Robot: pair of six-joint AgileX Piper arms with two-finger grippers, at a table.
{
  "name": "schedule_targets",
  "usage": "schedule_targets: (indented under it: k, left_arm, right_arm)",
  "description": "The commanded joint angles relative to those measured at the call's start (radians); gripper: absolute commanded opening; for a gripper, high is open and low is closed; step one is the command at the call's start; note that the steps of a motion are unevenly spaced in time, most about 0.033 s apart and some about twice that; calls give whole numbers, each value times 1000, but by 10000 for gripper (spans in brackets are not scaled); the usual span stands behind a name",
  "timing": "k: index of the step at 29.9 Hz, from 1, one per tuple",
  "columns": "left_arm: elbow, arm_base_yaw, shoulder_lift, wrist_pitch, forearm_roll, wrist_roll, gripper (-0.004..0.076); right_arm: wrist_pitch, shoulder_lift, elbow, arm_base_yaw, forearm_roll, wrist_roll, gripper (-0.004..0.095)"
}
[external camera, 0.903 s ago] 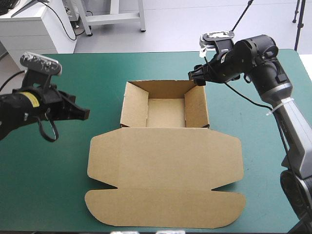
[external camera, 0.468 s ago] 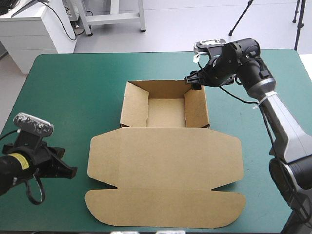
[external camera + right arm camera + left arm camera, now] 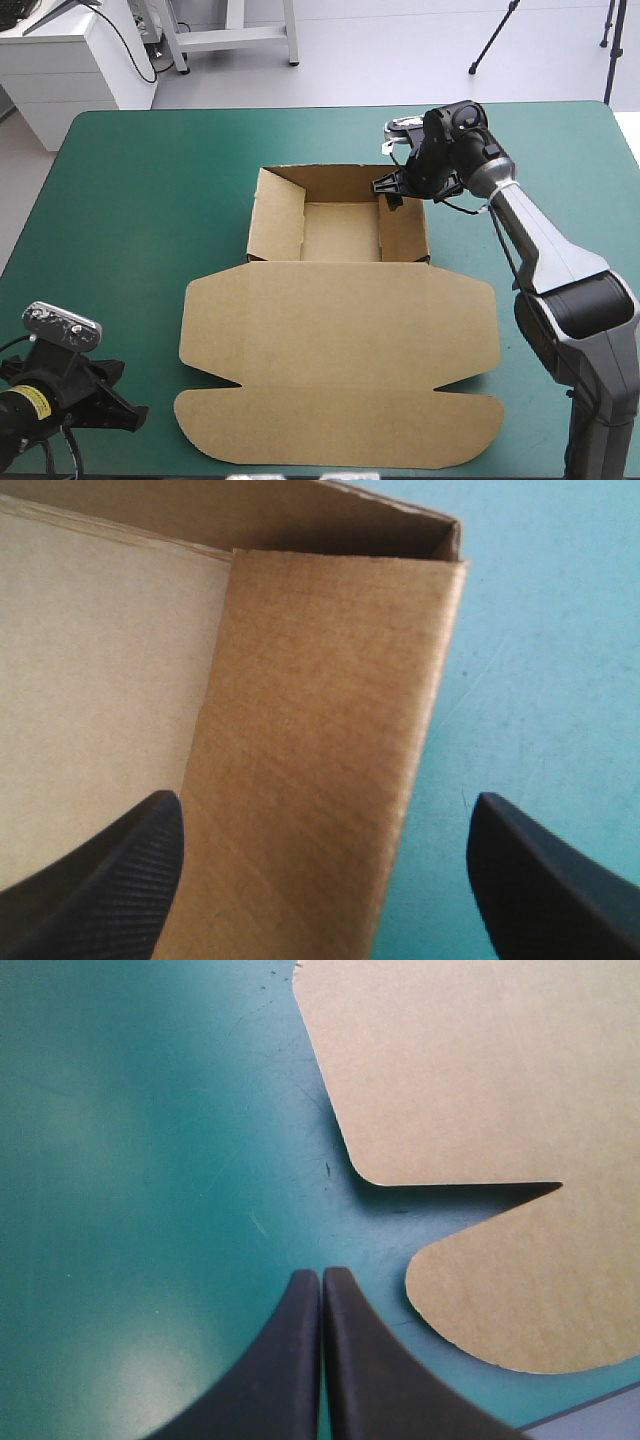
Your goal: Fold the box
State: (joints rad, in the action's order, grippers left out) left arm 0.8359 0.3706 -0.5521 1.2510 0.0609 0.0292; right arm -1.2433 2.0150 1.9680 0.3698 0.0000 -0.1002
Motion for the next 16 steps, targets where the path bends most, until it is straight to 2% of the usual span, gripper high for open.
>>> schedule_targets:
  k: [1, 4, 7, 10, 16]
  left_arm:
    - [21, 2, -3, -16, 2, -6, -10]
    - [21, 2, -3, -18, 2, -6, -10]
    - [21, 2, -3, -18, 2, -6, -10]
    - [20, 2, -3, -18, 6, -6, -10]
    - [-15, 2, -3, -22, 6, -6, -10]
  right_arm:
    - [-4, -21, 32, -1, -9, 1, 724]
    - [-4, 3, 32, -1, -11, 1, 708]
    - [6, 17, 32, -1, -18, 1, 638]
    - [16, 19, 32, -1, -22, 1, 513]
    - [18, 19, 32, -1, -47, 1, 170]
